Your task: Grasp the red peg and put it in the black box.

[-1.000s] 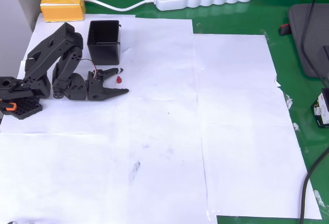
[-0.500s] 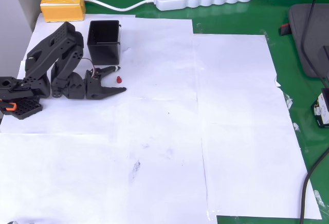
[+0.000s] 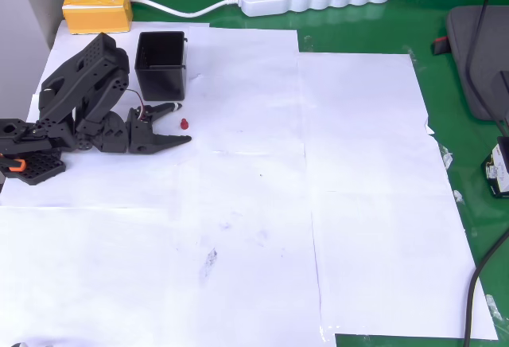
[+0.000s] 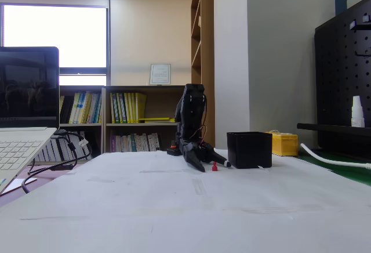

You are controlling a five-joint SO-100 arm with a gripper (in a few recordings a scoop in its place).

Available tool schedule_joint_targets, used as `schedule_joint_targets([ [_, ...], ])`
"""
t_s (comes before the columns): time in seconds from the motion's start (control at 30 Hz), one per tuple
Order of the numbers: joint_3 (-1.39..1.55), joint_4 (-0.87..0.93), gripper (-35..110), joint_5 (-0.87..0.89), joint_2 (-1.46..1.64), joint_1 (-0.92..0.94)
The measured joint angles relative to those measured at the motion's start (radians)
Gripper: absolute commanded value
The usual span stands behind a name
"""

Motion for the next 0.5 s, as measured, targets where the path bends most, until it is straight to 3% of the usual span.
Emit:
schedule_joint_targets([
  [0.5, 0.000, 0.000, 36, 0.000, 0.000, -0.025],
])
